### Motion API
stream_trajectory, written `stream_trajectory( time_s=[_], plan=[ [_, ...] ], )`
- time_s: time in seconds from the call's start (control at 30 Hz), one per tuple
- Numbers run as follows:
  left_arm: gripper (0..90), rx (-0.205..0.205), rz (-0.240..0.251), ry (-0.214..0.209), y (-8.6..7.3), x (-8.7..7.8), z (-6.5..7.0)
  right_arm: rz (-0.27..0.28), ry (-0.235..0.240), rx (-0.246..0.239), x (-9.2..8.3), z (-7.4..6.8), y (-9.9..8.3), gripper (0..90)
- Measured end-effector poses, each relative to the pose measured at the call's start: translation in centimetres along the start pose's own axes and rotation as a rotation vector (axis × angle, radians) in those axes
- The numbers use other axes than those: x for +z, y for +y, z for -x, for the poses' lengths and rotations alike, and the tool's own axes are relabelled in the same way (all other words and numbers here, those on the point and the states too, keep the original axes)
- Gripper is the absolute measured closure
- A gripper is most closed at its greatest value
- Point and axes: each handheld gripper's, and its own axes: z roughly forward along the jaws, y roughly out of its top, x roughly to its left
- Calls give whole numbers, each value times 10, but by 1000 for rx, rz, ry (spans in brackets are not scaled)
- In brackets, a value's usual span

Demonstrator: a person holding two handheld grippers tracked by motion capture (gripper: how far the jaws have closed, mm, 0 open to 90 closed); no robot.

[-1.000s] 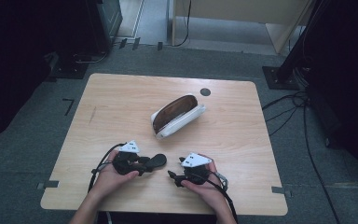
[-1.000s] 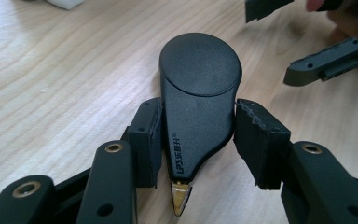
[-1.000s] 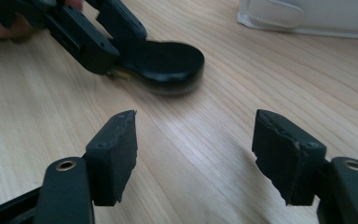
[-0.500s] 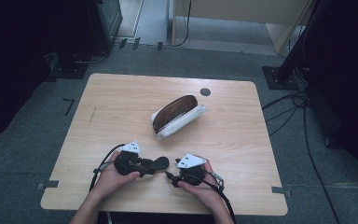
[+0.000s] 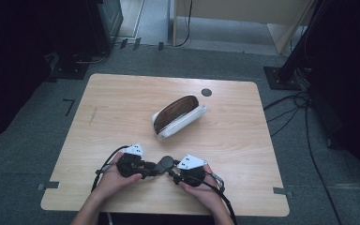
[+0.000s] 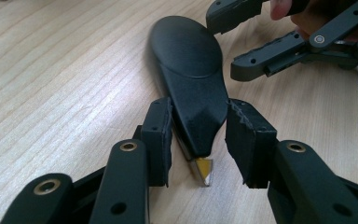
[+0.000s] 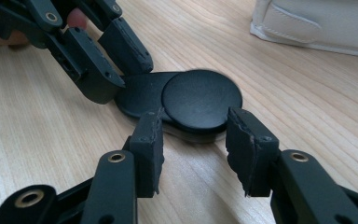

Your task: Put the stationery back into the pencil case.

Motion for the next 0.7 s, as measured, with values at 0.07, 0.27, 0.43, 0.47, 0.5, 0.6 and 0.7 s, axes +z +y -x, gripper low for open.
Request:
stream_trajectory(
  time_s=[0.07,0.27,0.43,0.47,0.5,0.6,0.7],
  plan=[
    [614,5,-3,4,0,0,1,-3,-2,0,0,0,0,561],
    [620,12,-9,40,0,-3,1,7,11,30,-1,2,0,534],
    [595,3,-5,58,-7,-16,-5,14,17,56,-3,3,-2,514],
    [595,9,-1,52,-8,-19,-6,17,19,58,-4,4,-2,514],
    [595,14,-1,45,-9,-21,-5,16,15,63,-4,5,-3,514],
    [607,55,-24,38,-11,-22,-1,19,9,70,-5,7,-3,514],
    [645,93,-53,62,-12,-18,4,20,9,72,-6,7,-3,514]
  ],
)
